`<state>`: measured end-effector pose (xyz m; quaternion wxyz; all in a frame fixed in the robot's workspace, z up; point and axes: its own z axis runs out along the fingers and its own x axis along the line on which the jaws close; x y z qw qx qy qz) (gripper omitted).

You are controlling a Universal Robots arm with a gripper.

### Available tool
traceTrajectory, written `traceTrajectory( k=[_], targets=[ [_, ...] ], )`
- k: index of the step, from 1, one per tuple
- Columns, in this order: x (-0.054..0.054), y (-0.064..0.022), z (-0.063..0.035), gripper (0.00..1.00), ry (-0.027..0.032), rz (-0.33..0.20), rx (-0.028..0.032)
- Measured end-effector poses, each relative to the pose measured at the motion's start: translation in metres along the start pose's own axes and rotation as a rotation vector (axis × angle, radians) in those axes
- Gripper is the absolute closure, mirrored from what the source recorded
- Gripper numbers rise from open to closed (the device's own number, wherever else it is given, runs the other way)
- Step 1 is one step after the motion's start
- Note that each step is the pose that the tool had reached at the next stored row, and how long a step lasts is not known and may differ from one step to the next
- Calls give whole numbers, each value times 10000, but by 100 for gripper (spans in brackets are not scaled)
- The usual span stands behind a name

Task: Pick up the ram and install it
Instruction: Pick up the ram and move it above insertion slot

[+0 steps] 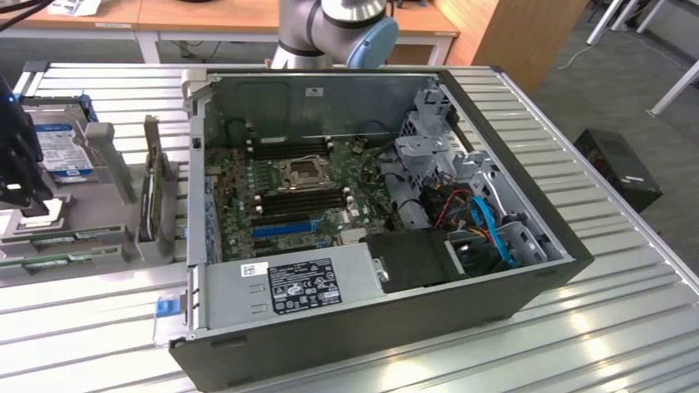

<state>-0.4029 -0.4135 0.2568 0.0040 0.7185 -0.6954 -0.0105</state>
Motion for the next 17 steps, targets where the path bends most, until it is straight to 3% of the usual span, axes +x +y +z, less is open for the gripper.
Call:
traceTrajectory(
  k=[11,17],
  targets=[
    [1,-3,157,69,-1,0,1],
    [2,-3,161,69,0,0,0]
  ],
)
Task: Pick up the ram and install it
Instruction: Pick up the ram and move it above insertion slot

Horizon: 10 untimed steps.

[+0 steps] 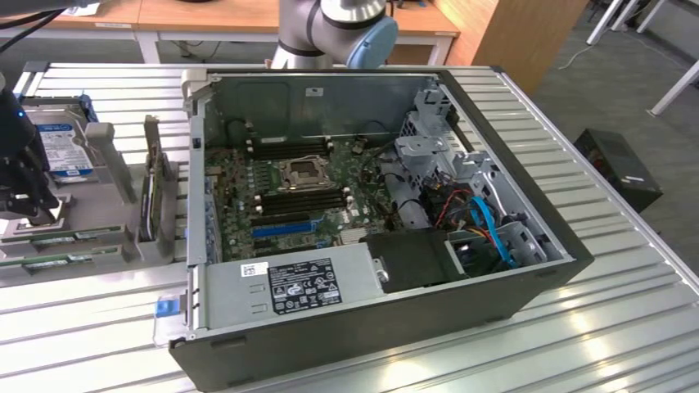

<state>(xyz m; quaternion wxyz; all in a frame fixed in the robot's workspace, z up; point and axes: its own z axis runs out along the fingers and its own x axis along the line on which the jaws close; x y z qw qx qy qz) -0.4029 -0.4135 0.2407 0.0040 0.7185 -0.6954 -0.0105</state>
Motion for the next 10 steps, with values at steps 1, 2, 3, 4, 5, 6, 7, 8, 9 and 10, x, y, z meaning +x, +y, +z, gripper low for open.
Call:
traceTrajectory(
  k=[1,2,3,4,5,6,7,8,9,10],
  targets=[
    [1,1,1,69,-1,2,1],
    [5,1,2,69,-2,2,3],
    [11,1,1,69,-2,1,2],
    [18,1,1,69,-1,0,1],
    [26,1,0,69,-1,0,1],
    [35,2,0,69,0,0,0],
    [45,3,0,69,-1,0,1],
    [58,4,0,69,-1,0,1],
    [70,5,-1,69,0,0,0],
    [83,6,-1,69,0,0,0]
  ],
)
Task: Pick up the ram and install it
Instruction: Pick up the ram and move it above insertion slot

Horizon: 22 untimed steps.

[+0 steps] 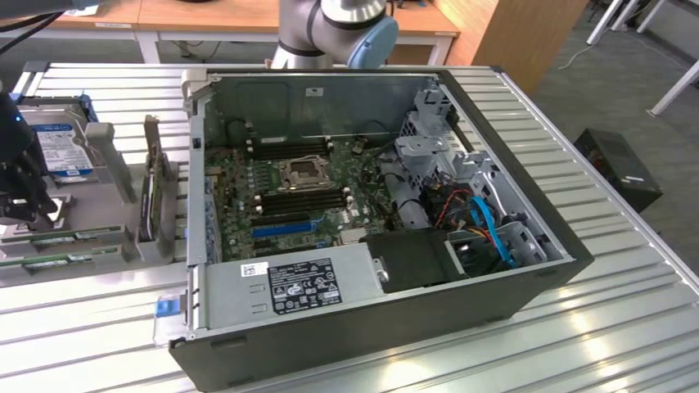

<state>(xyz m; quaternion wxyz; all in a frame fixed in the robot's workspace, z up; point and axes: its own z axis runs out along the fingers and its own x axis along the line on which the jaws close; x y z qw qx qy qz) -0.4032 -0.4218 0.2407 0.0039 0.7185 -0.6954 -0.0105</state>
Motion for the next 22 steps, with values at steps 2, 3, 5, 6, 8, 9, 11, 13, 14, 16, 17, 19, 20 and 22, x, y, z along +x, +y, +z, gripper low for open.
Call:
traceTrajectory(
  k=[2,3,5,6,8,9,11,13,14,16,17,19,20,22],
  targets=[
    [26,2,0,69,0,0,1],
    [40,3,-1,69,0,0,0],
    [69,6,0,69,0,0,0],
    [84,7,0,69,0,0,0],
    [115,11,-1,69,0,0,0],
    [132,13,-1,69,0,0,0],
    [169,19,-2,69,1,0,-1],
    [203,23,-1,69,0,0,0],
    [219,26,-1,69,0,0,0],
    [248,30,-1,69,0,0,0],
    [262,32,-2,69,0,0,0],
    [270,33,-2,69,1,0,-1],
    [270,33,-2,69,0,1,-1],
    [270,33,-2,69,0,0,0]
  ],
)
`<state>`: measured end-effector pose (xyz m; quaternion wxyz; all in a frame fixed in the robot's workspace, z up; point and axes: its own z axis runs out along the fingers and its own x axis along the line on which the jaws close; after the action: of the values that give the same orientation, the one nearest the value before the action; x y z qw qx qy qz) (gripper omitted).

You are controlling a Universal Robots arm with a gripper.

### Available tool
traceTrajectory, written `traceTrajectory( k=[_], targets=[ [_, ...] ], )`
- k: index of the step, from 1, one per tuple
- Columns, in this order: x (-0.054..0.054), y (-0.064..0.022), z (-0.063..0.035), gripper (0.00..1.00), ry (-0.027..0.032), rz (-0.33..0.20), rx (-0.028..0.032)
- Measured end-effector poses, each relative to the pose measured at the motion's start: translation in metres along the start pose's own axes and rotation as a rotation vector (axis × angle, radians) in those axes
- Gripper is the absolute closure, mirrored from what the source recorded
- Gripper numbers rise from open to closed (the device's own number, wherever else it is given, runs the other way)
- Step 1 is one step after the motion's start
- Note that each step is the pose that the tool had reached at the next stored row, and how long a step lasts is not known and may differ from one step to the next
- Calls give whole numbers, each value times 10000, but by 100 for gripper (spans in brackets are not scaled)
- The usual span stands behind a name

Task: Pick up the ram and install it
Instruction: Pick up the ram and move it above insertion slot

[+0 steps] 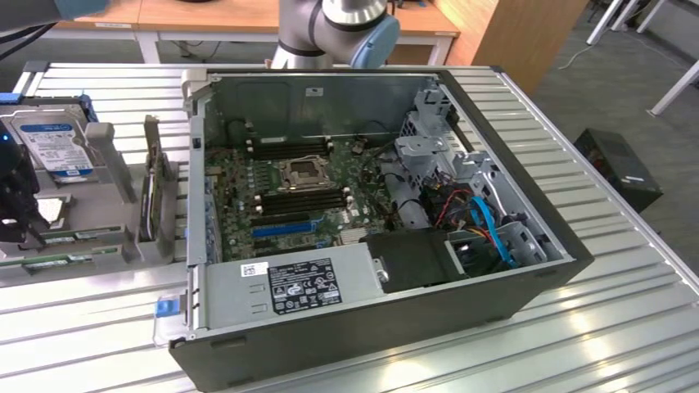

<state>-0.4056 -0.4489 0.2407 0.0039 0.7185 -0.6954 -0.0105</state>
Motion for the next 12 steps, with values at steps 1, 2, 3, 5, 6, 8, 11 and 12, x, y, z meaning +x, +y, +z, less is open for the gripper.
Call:
traceTrajectory(
  k=[1,2,3,5,6,8,11,12],
  targets=[
    [0,0,0,69,0,0,0],
    [0,0,1,69,0,0,1],
    [1,0,8,69,-1,0,3],
    [1,0,27,69,0,0,0],
    [1,-1,39,69,0,0,0],
    [1,-1,68,69,0,0,0],
    [2,-2,111,69,0,0,0],
    [2,-2,124,69,0,0,0]
  ],
)
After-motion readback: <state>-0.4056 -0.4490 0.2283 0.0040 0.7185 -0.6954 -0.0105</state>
